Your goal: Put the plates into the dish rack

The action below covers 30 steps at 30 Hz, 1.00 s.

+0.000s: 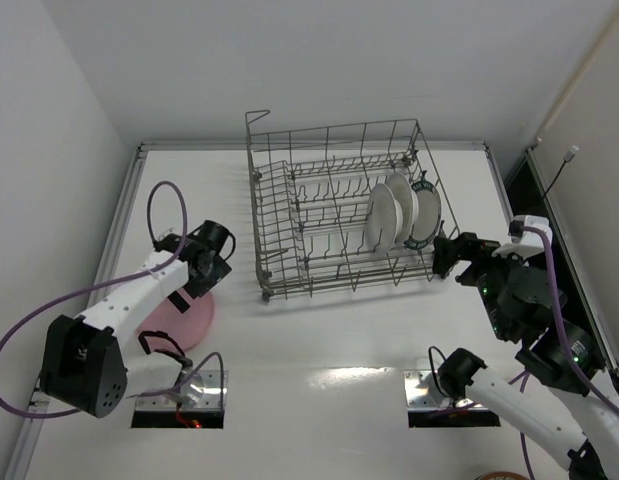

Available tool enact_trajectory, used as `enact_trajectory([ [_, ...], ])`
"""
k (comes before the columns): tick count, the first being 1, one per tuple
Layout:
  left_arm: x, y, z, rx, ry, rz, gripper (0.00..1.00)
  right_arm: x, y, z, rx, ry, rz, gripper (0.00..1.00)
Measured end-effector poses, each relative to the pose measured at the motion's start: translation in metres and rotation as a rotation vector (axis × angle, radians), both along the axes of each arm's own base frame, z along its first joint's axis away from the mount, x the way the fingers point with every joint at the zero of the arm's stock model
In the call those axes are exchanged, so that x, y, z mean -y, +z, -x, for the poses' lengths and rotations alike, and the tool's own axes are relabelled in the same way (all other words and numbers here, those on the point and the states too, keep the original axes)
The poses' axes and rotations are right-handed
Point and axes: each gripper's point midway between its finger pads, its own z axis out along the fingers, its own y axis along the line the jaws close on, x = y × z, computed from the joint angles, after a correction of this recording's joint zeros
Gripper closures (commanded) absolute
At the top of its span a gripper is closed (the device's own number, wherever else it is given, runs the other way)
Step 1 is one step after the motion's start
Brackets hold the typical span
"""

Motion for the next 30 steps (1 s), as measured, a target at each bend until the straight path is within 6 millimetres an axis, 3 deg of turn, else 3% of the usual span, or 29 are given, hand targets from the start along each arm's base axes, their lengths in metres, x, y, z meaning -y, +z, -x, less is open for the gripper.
enact_trajectory([
  [4, 0.000, -0.024, 0.007, -0.067, -0.004, 0.052, 0.03, 0.001, 0.000, 0.000, 0.000, -0.004, 0.001, 0.05],
  [10, 0.015, -0.058, 0.010, -0.167, -0.078, 0.143, 0.15, 0.004, 0.001, 0.001, 0.004, -0.015, 0.000, 0.04],
  [13, 0.021, -0.070, 0.008, -0.204, -0.109, 0.172, 0.28, 0.005, 0.001, 0.001, 0.004, -0.019, 0.000, 0.03],
  [14, 0.023, -0.073, 0.008, -0.209, -0.120, 0.182, 0.38, 0.005, 0.001, 0.001, 0.004, -0.020, 0.001, 0.03],
  [17, 0.028, -0.081, 0.009, -0.212, -0.165, 0.228, 0.57, 0.005, 0.001, 0.001, 0.005, -0.023, 0.001, 0.03],
  [18, 0.028, -0.083, 0.011, -0.216, -0.173, 0.240, 0.75, 0.006, 0.001, 0.001, 0.005, -0.026, 0.001, 0.03],
  [19, 0.029, -0.086, 0.013, -0.221, -0.184, 0.261, 0.85, 0.006, 0.001, 0.001, 0.006, -0.028, 0.001, 0.03],
  [21, 0.031, -0.083, 0.008, -0.206, -0.218, 0.282, 1.00, 0.007, 0.001, 0.001, 0.006, -0.034, 0.002, 0.03],
  [27, 0.028, -0.067, 0.000, -0.175, -0.239, 0.306, 1.00, 0.009, 0.001, 0.001, 0.007, -0.044, 0.003, 0.03],
  [30, 0.028, -0.035, -0.019, -0.104, -0.244, 0.295, 1.00, 0.009, 0.000, 0.001, 0.004, -0.044, 0.006, 0.03],
])
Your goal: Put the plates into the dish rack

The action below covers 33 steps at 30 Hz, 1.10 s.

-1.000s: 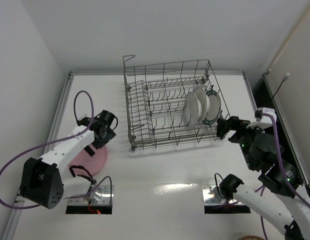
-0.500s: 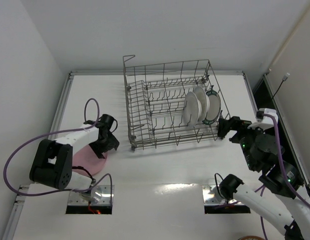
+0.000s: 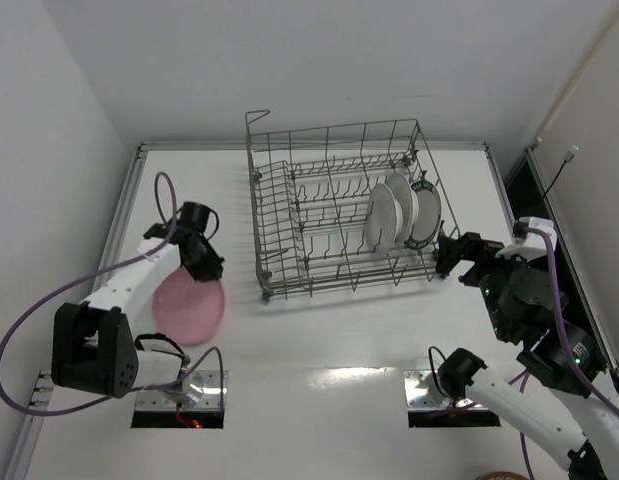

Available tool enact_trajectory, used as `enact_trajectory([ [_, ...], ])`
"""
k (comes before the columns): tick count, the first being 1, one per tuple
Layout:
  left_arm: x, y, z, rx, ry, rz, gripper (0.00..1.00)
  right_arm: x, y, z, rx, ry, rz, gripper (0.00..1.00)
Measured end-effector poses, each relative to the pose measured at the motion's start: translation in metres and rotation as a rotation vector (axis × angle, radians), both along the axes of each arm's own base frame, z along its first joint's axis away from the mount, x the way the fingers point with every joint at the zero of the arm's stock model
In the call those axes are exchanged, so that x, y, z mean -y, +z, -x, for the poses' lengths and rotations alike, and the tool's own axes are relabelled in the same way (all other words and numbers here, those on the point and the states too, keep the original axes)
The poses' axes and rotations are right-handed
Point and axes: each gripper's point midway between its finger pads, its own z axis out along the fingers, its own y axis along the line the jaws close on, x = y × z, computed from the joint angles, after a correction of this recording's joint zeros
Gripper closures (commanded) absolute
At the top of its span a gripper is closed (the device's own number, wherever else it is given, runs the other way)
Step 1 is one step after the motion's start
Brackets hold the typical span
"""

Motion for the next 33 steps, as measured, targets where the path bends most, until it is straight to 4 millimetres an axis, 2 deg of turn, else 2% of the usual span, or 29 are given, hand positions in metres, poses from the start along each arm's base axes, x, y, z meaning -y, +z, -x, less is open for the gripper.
enact_trajectory([
  [2, 0.002, 0.040, -0.029, 0.118, 0.005, 0.007, 1.00, 0.000, -0.001, 0.000, -0.003, 0.000, 0.003, 0.03],
  [6, 0.004, 0.152, -0.091, 0.423, 0.027, 0.012, 1.00, 0.001, -0.002, 0.001, -0.008, 0.000, 0.007, 0.03],
  [9, 0.000, 0.218, -0.111, 0.595, 0.052, -0.003, 1.00, 0.001, -0.003, 0.001, -0.010, 0.000, 0.008, 0.03],
  [11, -0.002, 0.239, -0.113, 0.650, 0.064, -0.004, 1.00, 0.001, -0.003, 0.001, -0.011, 0.000, 0.008, 0.03],
  [14, 0.000, 0.251, -0.114, 0.681, 0.059, 0.014, 1.00, 0.001, -0.003, 0.001, -0.011, 0.001, 0.008, 0.03],
  [17, 0.014, 0.268, -0.121, 0.735, 0.024, 0.070, 1.00, 0.001, -0.003, 0.001, -0.011, 0.001, 0.008, 0.03],
  [19, 0.036, 0.292, -0.129, 0.816, -0.036, 0.146, 1.00, 0.001, -0.003, 0.001, -0.012, 0.001, 0.009, 0.03],
  [21, 0.067, 0.321, -0.135, 0.915, -0.123, 0.251, 1.00, 0.001, -0.003, 0.001, -0.012, 0.001, 0.009, 0.03],
  [23, 0.108, 0.353, -0.137, 1.020, -0.238, 0.387, 1.00, 0.000, -0.003, 0.001, -0.012, 0.001, 0.008, 0.03],
  [27, 0.189, 0.396, -0.132, 1.122, -0.456, 0.587, 1.00, 0.001, -0.003, 0.001, -0.014, 0.000, 0.006, 0.03],
  [29, 0.220, 0.406, -0.129, 1.149, -0.541, 0.654, 1.00, 0.001, -0.003, 0.002, -0.014, 0.000, 0.007, 0.03],
  [33, 0.272, 0.401, -0.114, 1.140, -0.665, 0.793, 1.00, 0.003, -0.001, 0.004, -0.013, 0.000, 0.005, 0.03],
])
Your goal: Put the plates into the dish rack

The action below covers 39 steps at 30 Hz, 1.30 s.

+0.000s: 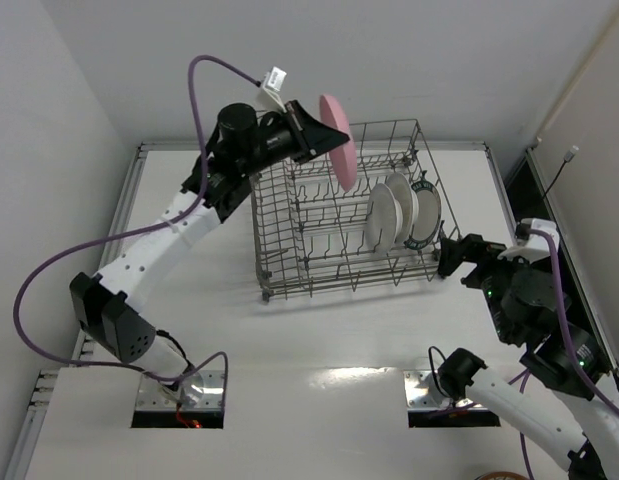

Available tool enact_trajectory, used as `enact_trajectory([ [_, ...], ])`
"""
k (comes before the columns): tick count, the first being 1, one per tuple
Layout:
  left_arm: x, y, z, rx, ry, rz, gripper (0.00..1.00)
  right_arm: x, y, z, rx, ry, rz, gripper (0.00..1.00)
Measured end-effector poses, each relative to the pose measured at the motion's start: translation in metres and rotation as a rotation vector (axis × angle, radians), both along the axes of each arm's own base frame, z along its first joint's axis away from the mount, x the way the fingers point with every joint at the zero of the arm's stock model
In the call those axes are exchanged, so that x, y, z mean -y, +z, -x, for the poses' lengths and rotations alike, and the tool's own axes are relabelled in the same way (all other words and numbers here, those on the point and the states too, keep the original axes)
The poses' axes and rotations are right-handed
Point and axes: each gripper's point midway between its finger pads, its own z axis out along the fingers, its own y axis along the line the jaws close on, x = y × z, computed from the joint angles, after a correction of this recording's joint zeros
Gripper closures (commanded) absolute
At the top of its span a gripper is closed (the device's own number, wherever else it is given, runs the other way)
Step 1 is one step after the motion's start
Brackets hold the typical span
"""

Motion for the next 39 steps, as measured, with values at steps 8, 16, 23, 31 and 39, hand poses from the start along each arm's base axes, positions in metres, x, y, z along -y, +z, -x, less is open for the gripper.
enact_trajectory([
  [8, 0.070, -0.065, -0.003, -0.099, -0.172, 0.049, 1.00, 0.006, 0.000, 0.005, -0.002, -0.012, 0.002, 0.03],
  [16, 0.098, -0.132, -0.013, -0.235, -0.206, 0.032, 1.00, 0.022, 0.009, 0.015, 0.024, -0.056, -0.013, 0.01],
  [23, 0.098, -0.147, -0.012, -0.262, -0.203, 0.047, 1.00, 0.029, 0.008, 0.018, 0.023, -0.075, -0.009, 0.01],
  [31, 0.099, -0.185, -0.012, -0.339, -0.192, 0.022, 1.00, 0.024, 0.007, 0.014, 0.003, -0.069, 0.008, 0.01],
  [39, 0.105, -0.218, -0.017, -0.416, -0.199, -0.035, 0.64, 0.024, 0.011, 0.015, 0.007, -0.066, 0.004, 0.00],
])
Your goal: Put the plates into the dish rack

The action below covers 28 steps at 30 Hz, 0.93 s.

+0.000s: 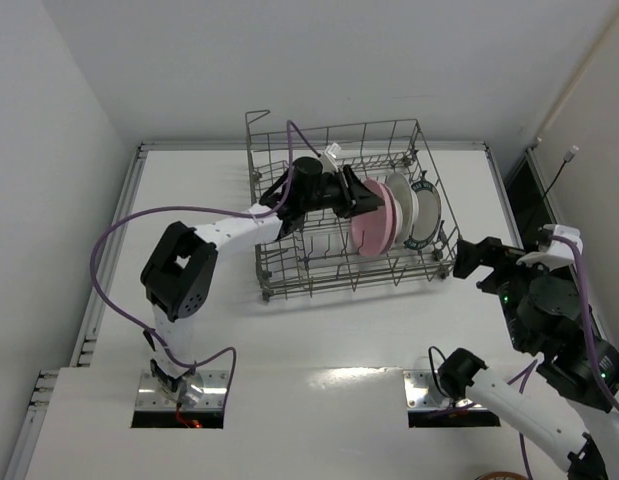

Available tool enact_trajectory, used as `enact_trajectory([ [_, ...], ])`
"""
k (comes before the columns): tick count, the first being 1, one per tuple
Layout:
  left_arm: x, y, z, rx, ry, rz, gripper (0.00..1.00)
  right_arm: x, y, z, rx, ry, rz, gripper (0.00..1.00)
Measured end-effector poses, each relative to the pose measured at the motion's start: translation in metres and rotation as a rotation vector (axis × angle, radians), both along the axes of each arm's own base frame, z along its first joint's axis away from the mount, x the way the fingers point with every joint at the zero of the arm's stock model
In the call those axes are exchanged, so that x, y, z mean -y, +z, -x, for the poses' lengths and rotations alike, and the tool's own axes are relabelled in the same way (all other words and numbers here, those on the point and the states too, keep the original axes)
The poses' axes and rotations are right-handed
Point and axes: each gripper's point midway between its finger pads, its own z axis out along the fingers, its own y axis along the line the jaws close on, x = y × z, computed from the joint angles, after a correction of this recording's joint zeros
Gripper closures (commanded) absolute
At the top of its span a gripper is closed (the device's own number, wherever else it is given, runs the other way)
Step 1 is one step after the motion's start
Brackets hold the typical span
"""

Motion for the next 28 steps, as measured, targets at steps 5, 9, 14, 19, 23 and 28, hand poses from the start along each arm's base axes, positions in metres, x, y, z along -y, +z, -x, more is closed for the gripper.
enact_trajectory([
  [5, 0.005, 0.032, -0.006, 0.048, -0.012, 0.001, 0.27, -0.005, 0.008, -0.005, -0.025, 0.003, 0.012, 0.00],
  [9, 0.004, 0.069, -0.010, 0.117, 0.002, -0.009, 0.00, -0.018, 0.004, -0.016, -0.094, 0.018, 0.058, 0.00],
  [14, -0.016, 0.132, -0.011, 0.268, 0.080, -0.090, 0.00, -0.041, -0.012, -0.028, -0.182, 0.089, 0.107, 0.00],
  [19, -0.073, 0.217, 0.031, 0.569, 0.298, -0.222, 0.00, -0.054, -0.023, -0.033, -0.234, 0.132, 0.133, 0.00],
  [23, -0.136, 0.246, 0.082, 0.709, 0.458, -0.279, 0.00, -0.059, -0.028, -0.035, -0.256, 0.151, 0.148, 0.00],
  [28, -0.228, 0.205, 0.073, 0.699, 0.762, -0.513, 0.00, -0.062, -0.033, -0.036, -0.275, 0.160, 0.162, 0.00],
])
